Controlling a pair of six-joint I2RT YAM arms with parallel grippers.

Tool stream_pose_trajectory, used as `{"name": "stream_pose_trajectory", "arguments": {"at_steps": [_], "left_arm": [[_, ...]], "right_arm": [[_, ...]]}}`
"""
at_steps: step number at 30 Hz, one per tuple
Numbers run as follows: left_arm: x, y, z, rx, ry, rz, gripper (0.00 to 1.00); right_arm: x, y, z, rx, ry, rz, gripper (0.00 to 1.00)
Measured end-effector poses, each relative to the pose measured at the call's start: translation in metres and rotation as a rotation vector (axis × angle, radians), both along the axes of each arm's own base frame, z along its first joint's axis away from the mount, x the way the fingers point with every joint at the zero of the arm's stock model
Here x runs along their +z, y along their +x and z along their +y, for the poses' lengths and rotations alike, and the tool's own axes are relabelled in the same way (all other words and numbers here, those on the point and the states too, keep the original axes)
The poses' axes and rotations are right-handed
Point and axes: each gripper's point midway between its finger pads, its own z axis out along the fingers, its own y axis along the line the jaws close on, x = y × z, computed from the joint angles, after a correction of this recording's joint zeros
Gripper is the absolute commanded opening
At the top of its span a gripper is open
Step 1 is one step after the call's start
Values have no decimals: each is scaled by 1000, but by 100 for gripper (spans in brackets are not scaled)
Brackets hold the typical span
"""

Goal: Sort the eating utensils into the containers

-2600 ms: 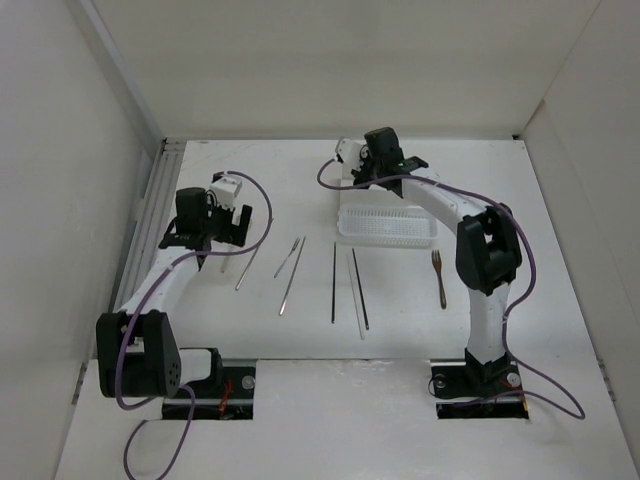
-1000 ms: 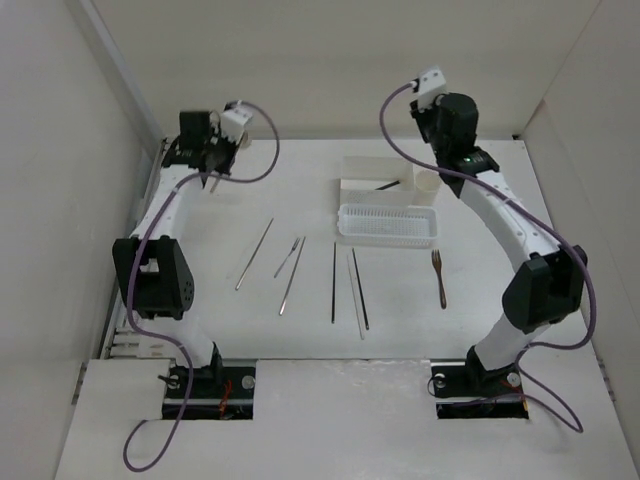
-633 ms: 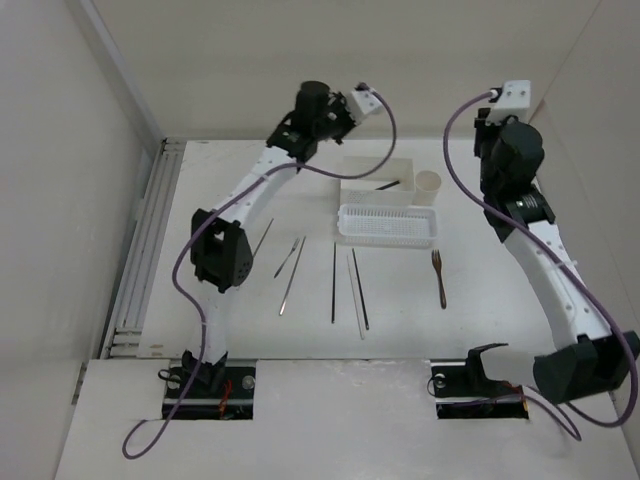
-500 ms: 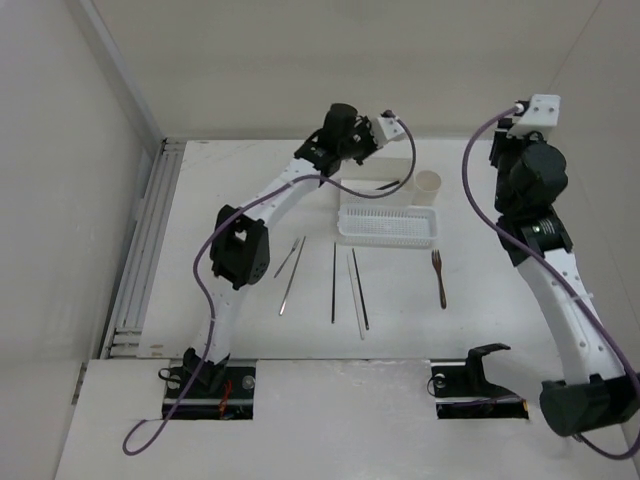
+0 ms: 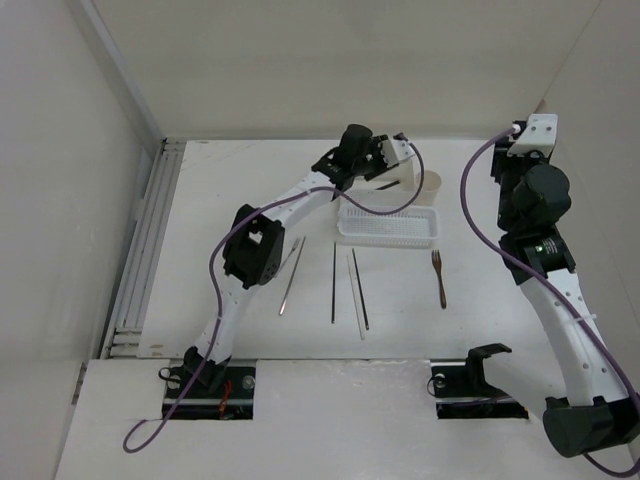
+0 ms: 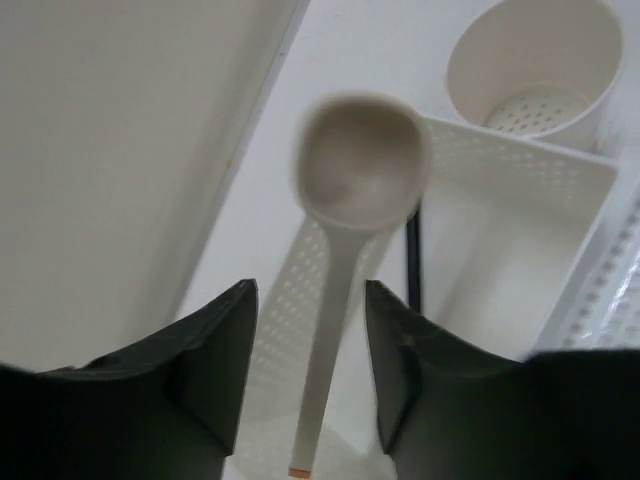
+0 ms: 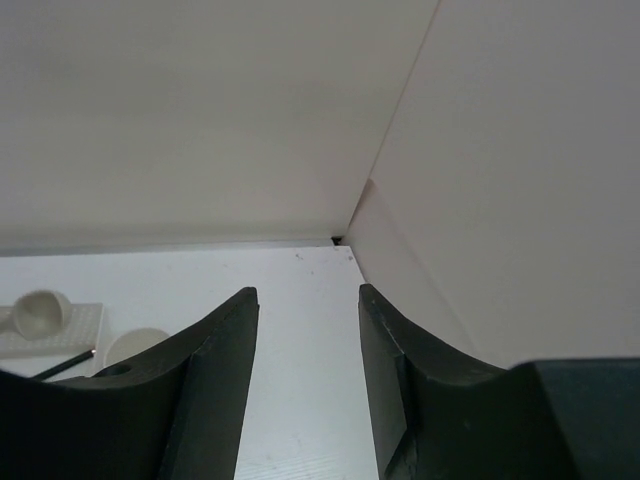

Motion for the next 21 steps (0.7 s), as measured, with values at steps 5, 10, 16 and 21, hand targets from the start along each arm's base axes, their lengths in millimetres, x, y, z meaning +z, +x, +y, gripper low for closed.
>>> {"name": "stream_pose_trajectory", "arguments": {"at_steps": [5,10,16,21], "left_arm": [[-21,-9,-1,13,5,33,72],[-18,-14,11,56,-10,66,79],[77,-4,65,257,-168,44,80],[157,-20,167,531,-373,54,79]], "right_arm": [[0,1,2,13,-33,8,66],[3,2,10,59,-21,2,100],[-9,-8,24,137,121,58,100],[-93,5,47,154,355,316,100]]}}
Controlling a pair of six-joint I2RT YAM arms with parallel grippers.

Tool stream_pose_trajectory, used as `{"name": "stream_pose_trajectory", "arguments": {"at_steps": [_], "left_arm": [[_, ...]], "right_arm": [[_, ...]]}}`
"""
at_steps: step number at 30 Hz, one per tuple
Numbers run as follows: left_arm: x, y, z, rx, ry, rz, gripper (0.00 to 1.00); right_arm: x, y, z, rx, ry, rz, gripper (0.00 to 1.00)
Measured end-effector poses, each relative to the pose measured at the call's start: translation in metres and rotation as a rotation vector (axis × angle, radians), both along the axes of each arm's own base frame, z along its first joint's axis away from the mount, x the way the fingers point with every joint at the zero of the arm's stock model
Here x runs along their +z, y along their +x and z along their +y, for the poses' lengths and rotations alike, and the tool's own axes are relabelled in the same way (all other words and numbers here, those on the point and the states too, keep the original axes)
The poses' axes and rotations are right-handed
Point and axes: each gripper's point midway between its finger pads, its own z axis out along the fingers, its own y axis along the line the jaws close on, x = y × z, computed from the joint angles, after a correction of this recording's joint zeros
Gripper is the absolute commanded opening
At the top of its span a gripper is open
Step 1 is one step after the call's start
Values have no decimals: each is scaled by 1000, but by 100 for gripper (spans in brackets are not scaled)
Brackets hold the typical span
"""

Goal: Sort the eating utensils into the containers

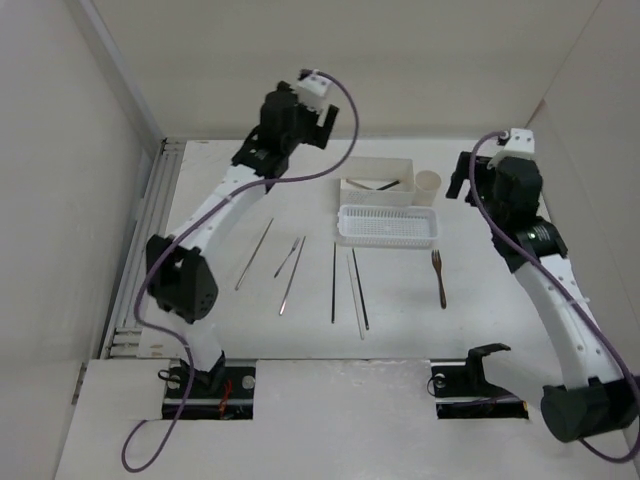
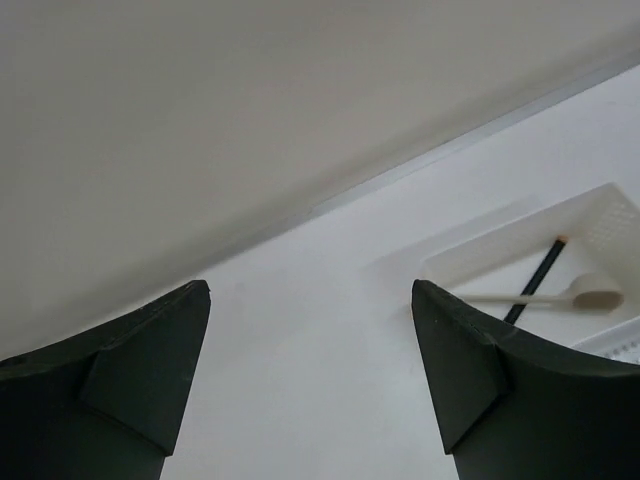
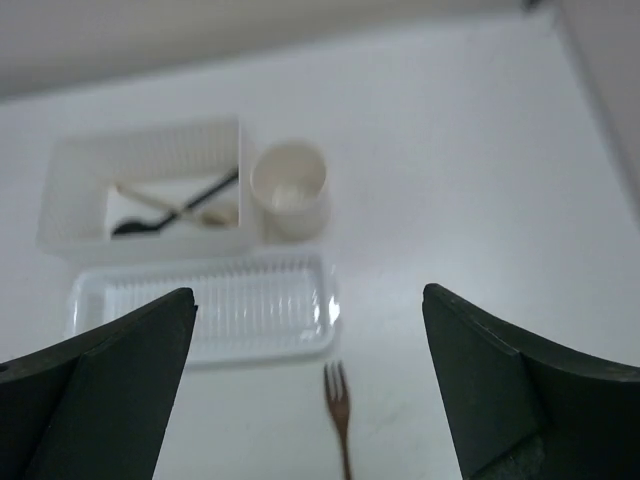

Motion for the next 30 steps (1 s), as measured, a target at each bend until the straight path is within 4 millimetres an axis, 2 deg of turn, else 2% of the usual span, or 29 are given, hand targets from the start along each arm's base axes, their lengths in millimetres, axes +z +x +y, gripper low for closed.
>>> {"name": "stream_pose_trajectory", "arguments": {"at_steps": [2,4,6,8,9,11,12,14,15,17,21,24,27,30], "left_arm": [[5,-12,44,106,-54,24,78],[-11,-26,95,233,-76,61,76],[-45,-43,134,336,-57,126,72],[-91,-63,166,417,-10,216,70],[-125,-78,186,460,26,288,70],[-152,-93,202,491,57,344,70],[-165,-102,212,507,76,371,69],[-179,-119,222,514,94,382,69],[-178,-124,223,510,94,367,69],[-166,-129,222,498,67,293,69],[-122,-126,220,486,-13,116,71],[-101,-124,220,482,-52,24,72],[-100,-127,221,488,-57,1,72],[-105,-128,223,495,-52,3,72]], "right_arm": [[-57,6,12,-6,87,167,100],[-130,-2,23,-16,150,372,100],[-193,-30,28,-48,195,579,89],[-230,-58,31,-83,222,721,74],[-242,-70,31,-106,238,770,57],[-252,-80,31,-137,257,808,47],[-255,-83,31,-148,261,817,45],[-261,-85,31,-171,269,836,49],[-266,-85,31,-180,268,853,50],[-280,-89,31,-198,254,905,55],[-305,-98,27,-229,216,1001,55],[-306,-96,27,-233,211,1006,55],[-306,-96,27,-227,211,1007,49],[-307,-95,29,-200,205,1013,33]]}}
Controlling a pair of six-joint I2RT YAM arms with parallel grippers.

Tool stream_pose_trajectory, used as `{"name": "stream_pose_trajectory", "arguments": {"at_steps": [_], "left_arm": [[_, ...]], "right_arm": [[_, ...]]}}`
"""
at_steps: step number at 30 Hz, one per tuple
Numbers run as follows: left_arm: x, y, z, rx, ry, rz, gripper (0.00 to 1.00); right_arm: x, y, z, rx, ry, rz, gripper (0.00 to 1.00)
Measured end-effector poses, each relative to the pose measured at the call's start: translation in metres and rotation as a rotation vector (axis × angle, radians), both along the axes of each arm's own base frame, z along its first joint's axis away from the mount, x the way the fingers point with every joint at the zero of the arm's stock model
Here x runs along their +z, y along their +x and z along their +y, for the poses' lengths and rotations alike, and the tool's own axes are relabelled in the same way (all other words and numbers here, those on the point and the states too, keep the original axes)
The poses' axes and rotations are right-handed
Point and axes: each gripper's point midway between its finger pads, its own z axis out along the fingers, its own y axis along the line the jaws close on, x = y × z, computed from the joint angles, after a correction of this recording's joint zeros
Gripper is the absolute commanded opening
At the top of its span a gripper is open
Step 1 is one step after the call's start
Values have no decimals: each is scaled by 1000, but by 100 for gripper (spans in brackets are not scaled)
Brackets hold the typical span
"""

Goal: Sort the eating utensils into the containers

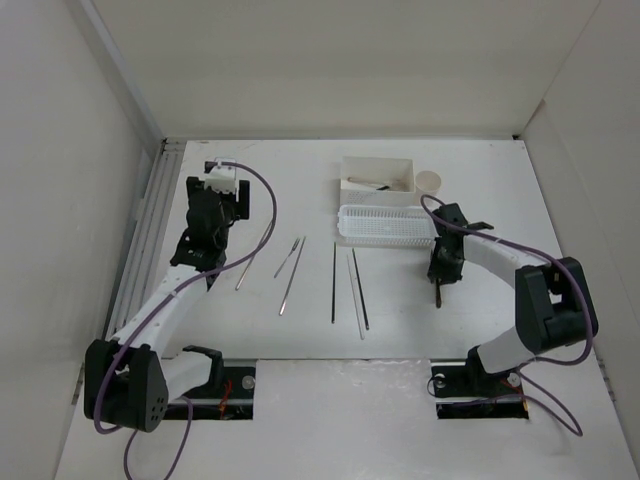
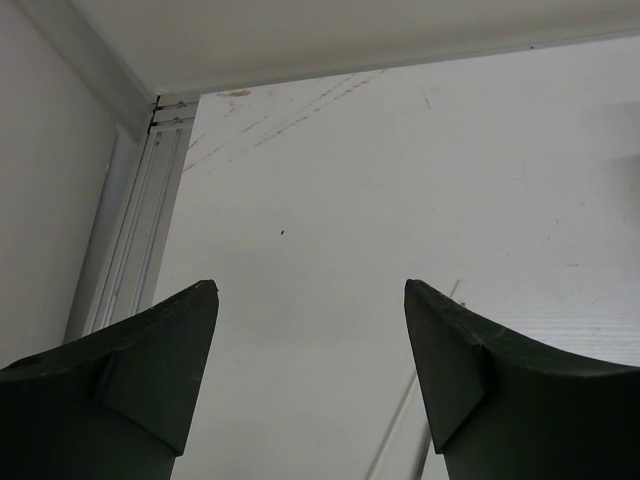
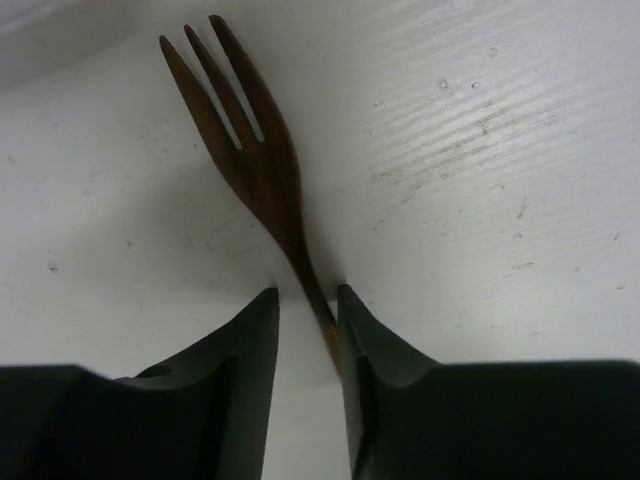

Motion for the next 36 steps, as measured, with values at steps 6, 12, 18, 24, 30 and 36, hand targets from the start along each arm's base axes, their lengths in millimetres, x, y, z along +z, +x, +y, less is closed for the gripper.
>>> {"name": "stream_pose_trajectory", "arguments": {"at_steps": [6,12,18,24,30,36], "left_arm": [[1,1,6,21,-4,-11,72],[4,-3,8,28,-10,-19,69],[-21,-5,-12,-84,-15,89,69],[-45,-11,-39,-245,11,186,69],[-87,-12,-38,-309,106,355,69],[-115,-4,-22,-288,135,479,66]], "right_arm": [[0,3,-1,12,5,14,0],[9,-9,-3,-8,4,-5,0],[94,1,-5,-69,-47,-314,0],[235,73,-10,6,-158,-823,0],[269,159,-16,89,-269,-1036,0],[206,238,-36,200,-272,-989,0]]}}
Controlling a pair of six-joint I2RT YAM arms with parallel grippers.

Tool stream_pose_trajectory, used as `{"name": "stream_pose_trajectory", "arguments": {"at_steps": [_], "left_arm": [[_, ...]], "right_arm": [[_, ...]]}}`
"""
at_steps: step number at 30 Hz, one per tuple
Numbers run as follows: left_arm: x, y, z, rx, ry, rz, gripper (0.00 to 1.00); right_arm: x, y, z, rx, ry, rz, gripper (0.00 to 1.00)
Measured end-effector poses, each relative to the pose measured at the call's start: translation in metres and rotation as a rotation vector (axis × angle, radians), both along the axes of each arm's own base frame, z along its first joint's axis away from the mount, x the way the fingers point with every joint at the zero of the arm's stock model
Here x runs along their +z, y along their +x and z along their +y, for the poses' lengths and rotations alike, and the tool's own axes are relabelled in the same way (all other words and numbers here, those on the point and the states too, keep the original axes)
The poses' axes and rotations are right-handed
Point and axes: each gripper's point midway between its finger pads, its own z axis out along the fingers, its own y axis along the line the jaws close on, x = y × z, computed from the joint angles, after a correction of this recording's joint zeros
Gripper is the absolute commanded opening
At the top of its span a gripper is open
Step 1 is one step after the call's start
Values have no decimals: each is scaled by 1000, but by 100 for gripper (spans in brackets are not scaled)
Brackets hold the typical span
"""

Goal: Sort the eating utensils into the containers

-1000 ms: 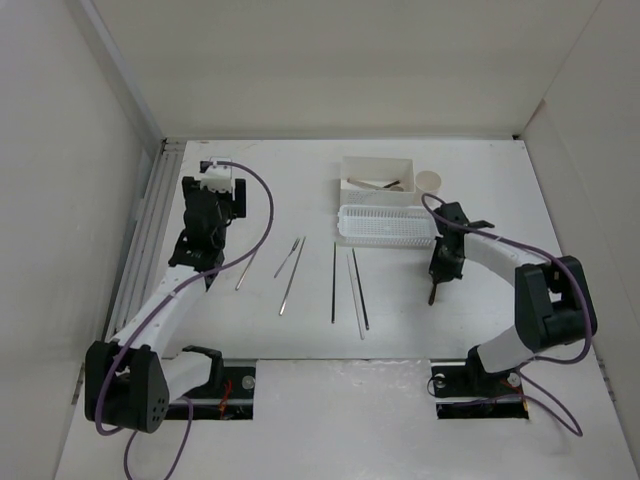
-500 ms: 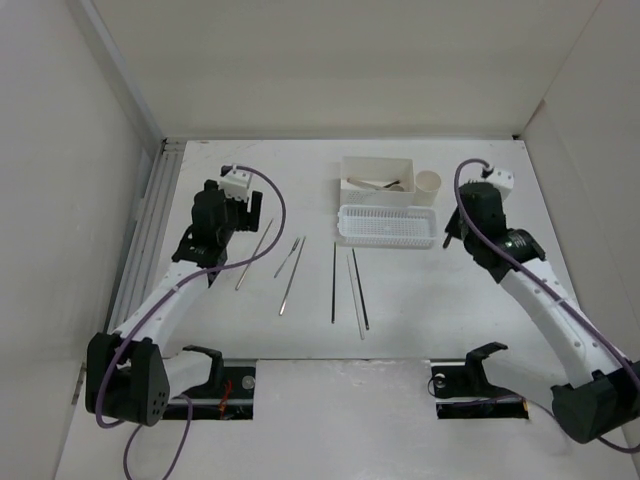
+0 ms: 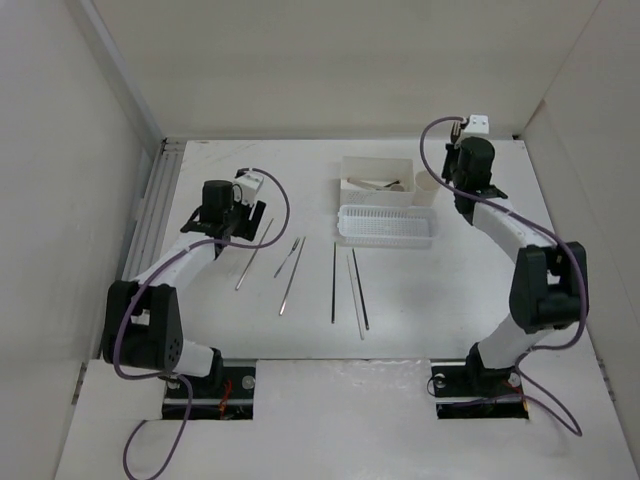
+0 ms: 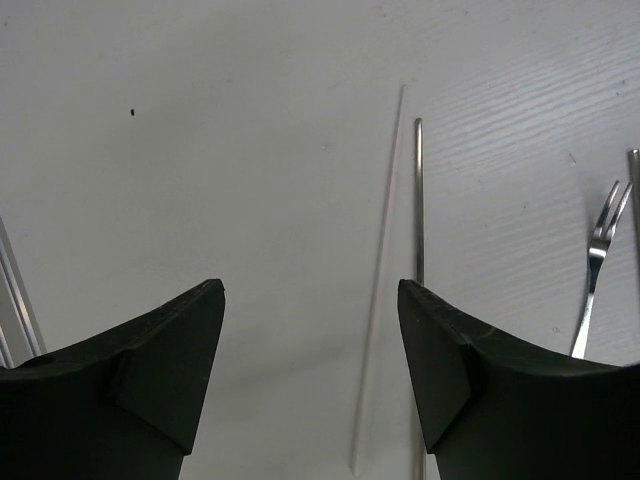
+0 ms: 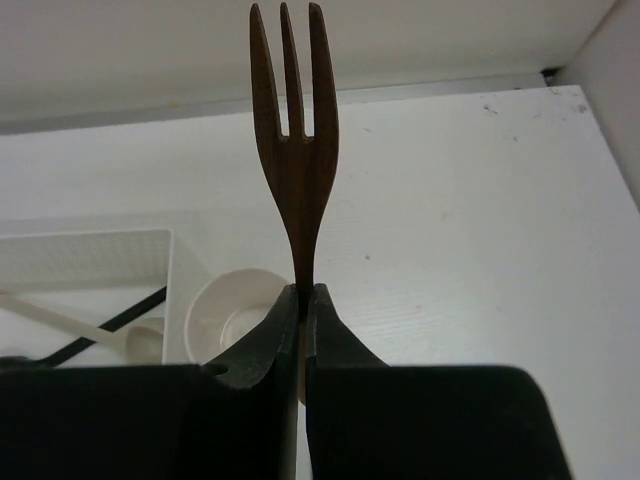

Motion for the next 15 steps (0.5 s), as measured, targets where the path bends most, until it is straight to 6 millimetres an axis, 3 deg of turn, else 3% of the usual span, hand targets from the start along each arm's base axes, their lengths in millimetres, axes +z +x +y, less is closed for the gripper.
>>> {"name": "stream_pose_trajectory", "arguments": {"at_steps": [5,12,15], "left_arm": [[-2,11,-3,-6,-9,30,68],[-9,20,-6,-11,-13,64,70],[-16,19,-6,-10,-8,89,70]], "right_arm": [[-36,30,16,123,-23,32,0],[-30,50,33,210,-16,-34,0],[-38,55,34,215,-11,-28,0]]}}
